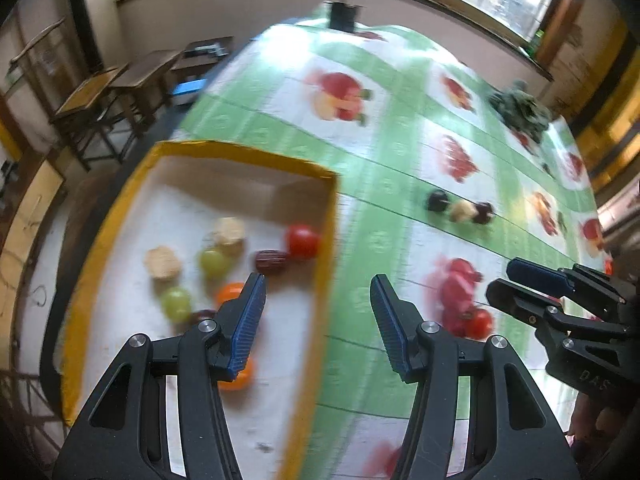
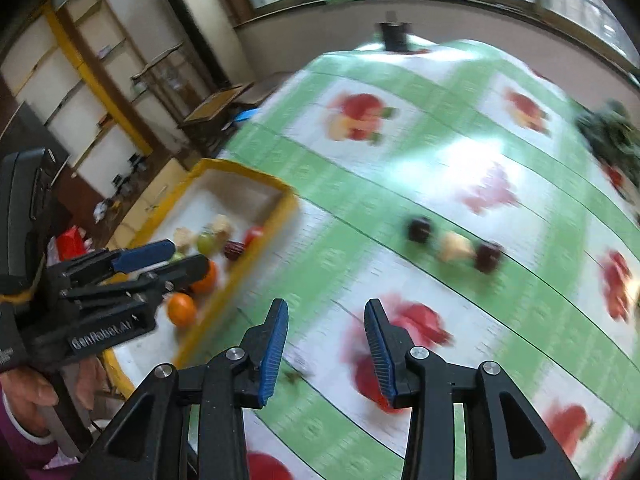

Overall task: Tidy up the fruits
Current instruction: 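Move both open grippers toward the remaining items on the tablecloth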

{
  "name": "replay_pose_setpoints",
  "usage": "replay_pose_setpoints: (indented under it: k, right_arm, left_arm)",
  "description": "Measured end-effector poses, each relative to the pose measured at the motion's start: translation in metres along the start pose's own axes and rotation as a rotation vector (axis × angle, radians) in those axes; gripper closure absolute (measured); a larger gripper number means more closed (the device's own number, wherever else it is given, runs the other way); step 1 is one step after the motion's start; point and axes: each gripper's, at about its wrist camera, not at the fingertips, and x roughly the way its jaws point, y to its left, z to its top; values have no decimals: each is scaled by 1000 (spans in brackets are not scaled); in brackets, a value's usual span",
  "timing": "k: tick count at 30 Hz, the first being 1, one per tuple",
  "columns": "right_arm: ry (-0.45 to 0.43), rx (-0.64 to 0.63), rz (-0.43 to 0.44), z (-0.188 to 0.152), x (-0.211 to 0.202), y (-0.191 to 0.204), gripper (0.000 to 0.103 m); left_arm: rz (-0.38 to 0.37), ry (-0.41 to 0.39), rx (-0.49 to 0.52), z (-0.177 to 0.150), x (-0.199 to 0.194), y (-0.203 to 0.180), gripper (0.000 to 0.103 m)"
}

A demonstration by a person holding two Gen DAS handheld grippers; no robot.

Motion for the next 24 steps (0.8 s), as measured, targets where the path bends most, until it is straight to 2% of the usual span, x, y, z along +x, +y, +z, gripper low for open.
replay_pose_setpoints:
  k: [11, 18, 24]
  right_arm:
    - [30, 196, -109, -62, -44, -98, 63]
    - [30, 214, -109, -80, -55, -116, 63]
    - [30, 202, -91, -81, -52, -118, 63]
  left_arm:
    - [-96, 86, 113, -7, 28, -80, 49]
    - [-140, 129, 160, -19, 36, -113, 49]
    - [-148, 184, 139, -35, 49, -126, 49]
